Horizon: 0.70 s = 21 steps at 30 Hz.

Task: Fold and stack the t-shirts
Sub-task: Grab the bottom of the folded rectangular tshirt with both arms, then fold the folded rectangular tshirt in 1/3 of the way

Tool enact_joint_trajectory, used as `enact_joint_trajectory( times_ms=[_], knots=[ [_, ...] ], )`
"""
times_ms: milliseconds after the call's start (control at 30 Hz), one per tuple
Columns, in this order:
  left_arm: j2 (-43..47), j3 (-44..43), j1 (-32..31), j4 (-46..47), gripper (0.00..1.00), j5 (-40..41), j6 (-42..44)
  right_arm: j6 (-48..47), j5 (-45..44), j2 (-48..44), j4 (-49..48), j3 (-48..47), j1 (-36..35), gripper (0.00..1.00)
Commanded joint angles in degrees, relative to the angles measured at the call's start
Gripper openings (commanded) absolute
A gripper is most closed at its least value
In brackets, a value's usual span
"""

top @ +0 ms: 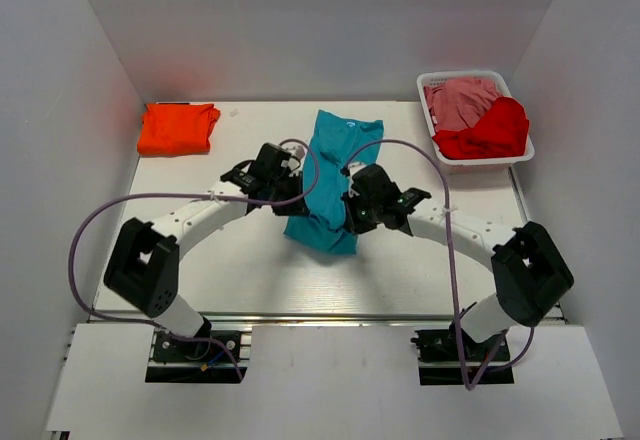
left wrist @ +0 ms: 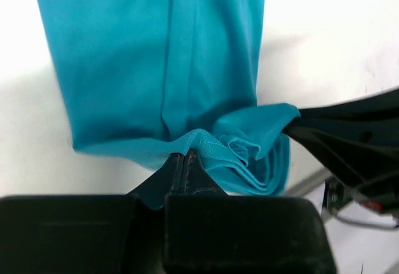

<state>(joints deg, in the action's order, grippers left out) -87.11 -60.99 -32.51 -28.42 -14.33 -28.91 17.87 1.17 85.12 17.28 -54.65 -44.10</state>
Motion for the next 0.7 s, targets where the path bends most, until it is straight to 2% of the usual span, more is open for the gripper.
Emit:
enact_joint_trajectory(
  times_ms=[0, 233, 667],
  knots=[
    [-3.75, -6.75, 0.78, 0.47, 0.0, 4.22, 0.52, -3.0, 0.13, 2.67, 0.38, -4.31, 2.69, 0.0],
    [-11.05, -17.13, 3.85, 2.32, 0.0, 5.63, 3.59, -7.05, 0.32, 7.68, 2.76, -12.75, 8.4, 0.0],
    [-24.85, -31.98, 7.29, 3.56, 0.0, 0.97, 6.23, -9.52, 2.26, 17.79, 6.09, -27.52, 15.52, 0.0]
  ],
)
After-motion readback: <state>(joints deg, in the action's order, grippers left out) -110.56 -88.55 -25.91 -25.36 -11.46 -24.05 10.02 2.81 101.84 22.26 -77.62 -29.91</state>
